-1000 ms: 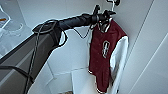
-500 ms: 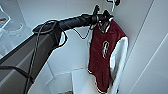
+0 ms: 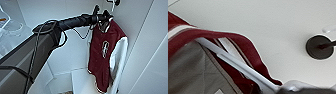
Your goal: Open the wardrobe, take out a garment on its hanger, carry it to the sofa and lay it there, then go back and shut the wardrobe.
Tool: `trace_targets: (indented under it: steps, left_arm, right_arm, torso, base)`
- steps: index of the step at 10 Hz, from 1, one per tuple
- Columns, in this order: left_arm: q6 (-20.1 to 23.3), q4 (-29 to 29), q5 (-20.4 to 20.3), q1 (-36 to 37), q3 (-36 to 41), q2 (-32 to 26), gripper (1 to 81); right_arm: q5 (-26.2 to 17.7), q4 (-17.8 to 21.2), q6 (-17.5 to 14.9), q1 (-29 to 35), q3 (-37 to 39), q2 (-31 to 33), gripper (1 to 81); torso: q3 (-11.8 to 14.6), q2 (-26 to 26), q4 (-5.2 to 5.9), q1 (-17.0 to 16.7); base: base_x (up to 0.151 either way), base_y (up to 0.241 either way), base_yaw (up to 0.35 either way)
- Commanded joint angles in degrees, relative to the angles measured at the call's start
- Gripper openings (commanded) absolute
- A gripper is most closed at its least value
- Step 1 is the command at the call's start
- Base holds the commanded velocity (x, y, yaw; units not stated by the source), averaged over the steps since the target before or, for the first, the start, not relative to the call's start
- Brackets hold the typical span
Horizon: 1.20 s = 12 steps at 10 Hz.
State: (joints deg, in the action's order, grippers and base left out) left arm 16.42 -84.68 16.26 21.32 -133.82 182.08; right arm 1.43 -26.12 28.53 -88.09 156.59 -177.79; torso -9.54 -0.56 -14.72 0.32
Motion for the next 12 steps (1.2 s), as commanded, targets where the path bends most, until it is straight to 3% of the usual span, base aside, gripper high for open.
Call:
trace_targets:
  steps: [1,5,7,10,11,12]
  left_arm:
    - [1.43,-0.84,2.98,14.92,-0.22,2.92,1.0]
    - [1.33,-2.07,3.43,17.21,-0.48,2.92,1.0]
    - [1.33,-1.98,3.77,17.21,-0.57,2.92,1.0]
    - [1.33,-1.29,3.86,17.21,-0.75,2.92,1.0]
    - [1.42,-1.19,3.86,17.21,-0.83,2.92,1.0]
    - [1.42,-0.93,3.86,17.21,-0.83,2.92,1.0]
  right_arm:
    - [-3.27,-0.33,-0.05,1.46,-0.59,-0.49,81.1]
    - [-3.27,-0.15,-0.05,1.73,-0.59,-0.49,81.1]
    - [-3.18,-0.15,-0.05,1.73,-0.59,-0.49,81.1]
    - [-2.83,-0.24,-0.14,1.9,-0.6,-0.49,81.1]
    - [-2.74,-0.33,-0.05,1.99,-0.59,-0.49,81.1]
    - [-2.74,-0.15,-0.05,2.25,-0.59,-0.49,81.1]
  torso:
    - [0.0,0.0,0.0,0.0]
    - [-0.04,0.05,0.0,0.02]
    - [-0.04,0.05,4.42,0.02]
    - [-0.04,0.07,9.34,0.02]
    - [-0.04,0.07,5.79,0.02]
    - [-0.04,0.07,7.69,0.02]
  base:
    - [0.0,0.0,0.0]
    - [0.0,0.0,0.0]
    - [0.0,0.0,0.0]
    - [0.0,0.0,0.0]
    - [0.0,0.0,0.0]
    - [0.0,0.0,0.0]
